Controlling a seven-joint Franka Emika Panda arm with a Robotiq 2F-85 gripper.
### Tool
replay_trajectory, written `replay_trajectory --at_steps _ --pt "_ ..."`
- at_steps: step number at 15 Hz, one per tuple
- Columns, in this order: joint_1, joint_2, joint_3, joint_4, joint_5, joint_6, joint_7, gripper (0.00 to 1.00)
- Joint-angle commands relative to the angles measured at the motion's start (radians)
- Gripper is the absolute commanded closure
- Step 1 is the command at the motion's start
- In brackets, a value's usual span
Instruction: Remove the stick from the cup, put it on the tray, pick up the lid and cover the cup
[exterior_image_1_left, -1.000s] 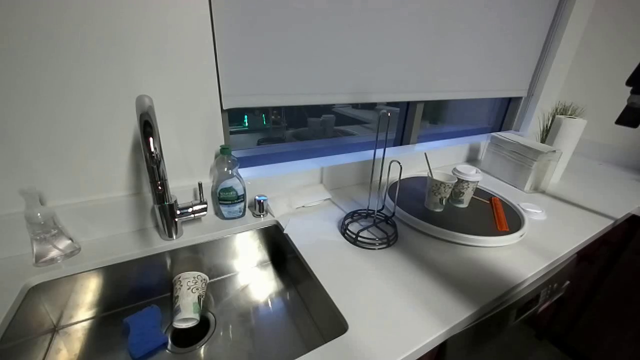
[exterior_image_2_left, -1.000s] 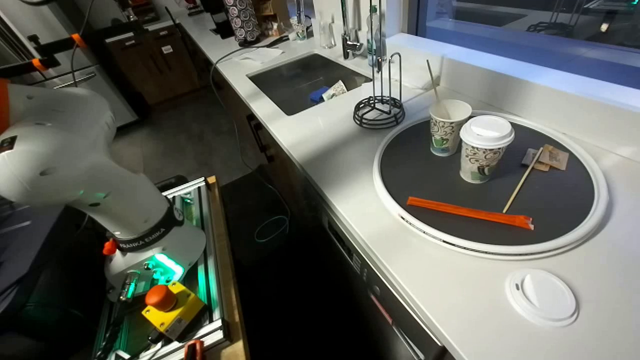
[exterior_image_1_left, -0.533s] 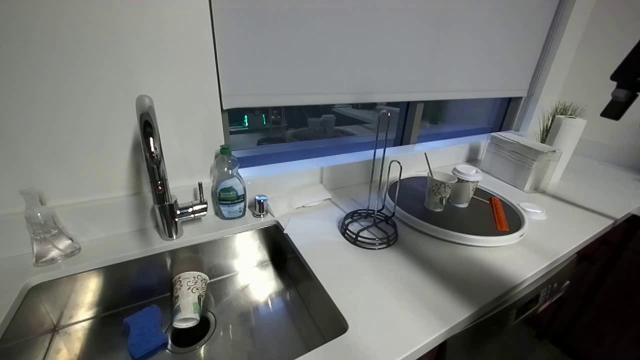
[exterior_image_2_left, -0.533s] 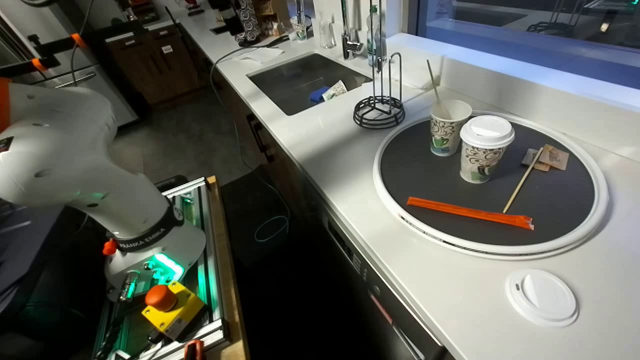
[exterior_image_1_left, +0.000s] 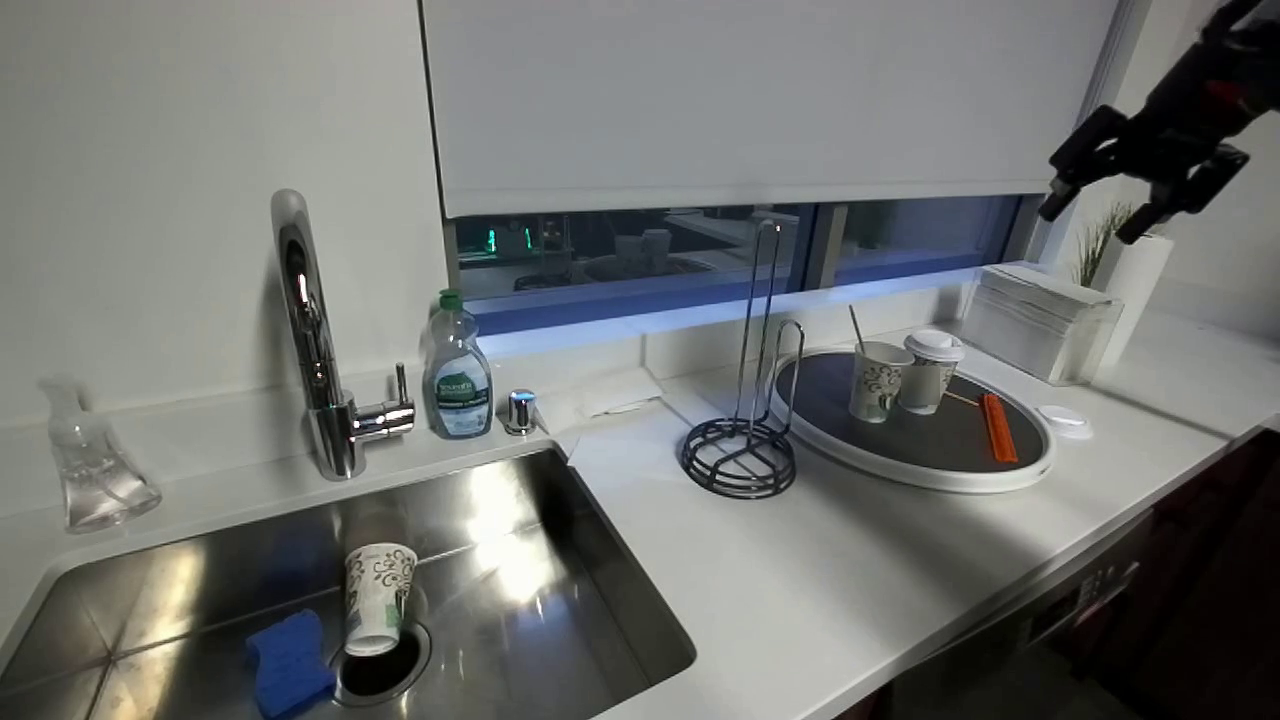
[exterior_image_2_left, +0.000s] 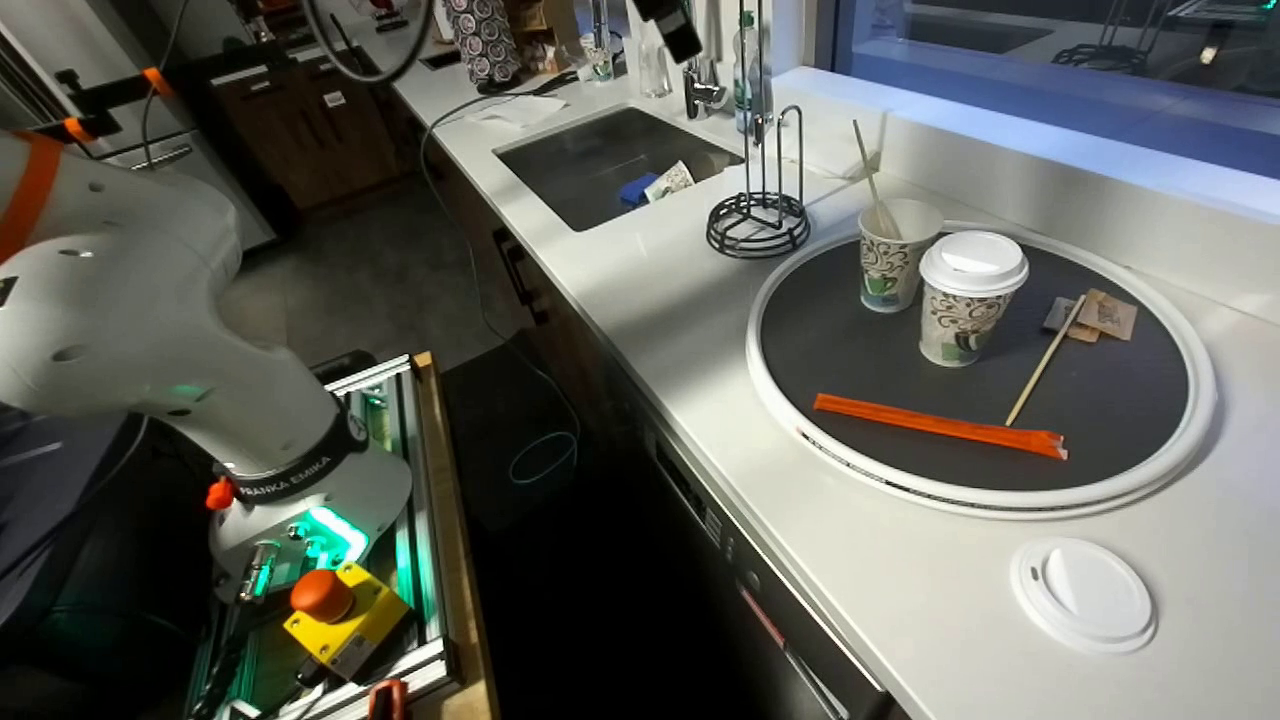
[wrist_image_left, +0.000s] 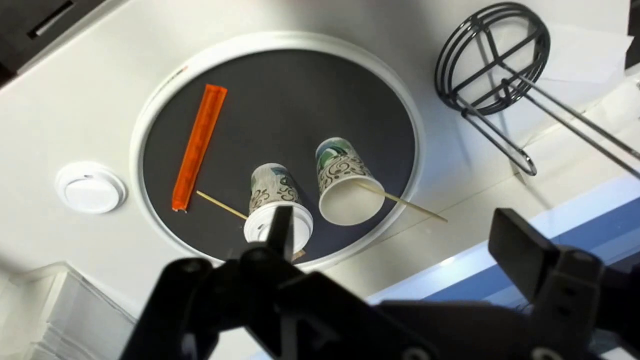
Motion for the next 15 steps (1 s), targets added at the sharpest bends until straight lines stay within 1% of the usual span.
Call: replay_trajectory --at_steps 1,3,4,5,8,13,14,15 --pt "0.008 0.171 0.027 0.089 -0.013 0.078 0.026 0.0" --pt "0.015 0.235 0.037 0.118 -0.02 0.083 0.026 0.0" --pt "0.007 0.248 0.053 0.122 -0.055 0.075 0.044 0.0" --pt "0.017 0.198 0.029 0.086 -0.022 0.08 0.009 0.0" --pt "0.02 0.247 0.04 0.112 -0.04 0.08 0.02 0.0" --pt "0.02 0.248 0.04 0.12 -0.042 0.08 0.02 0.0" --pt "-0.003 0.267 0.065 0.119 -0.091 0.12 0.1 0.0" --pt "-0.004 0.285 0.069 0.129 -0.093 0.125 0.131 0.0"
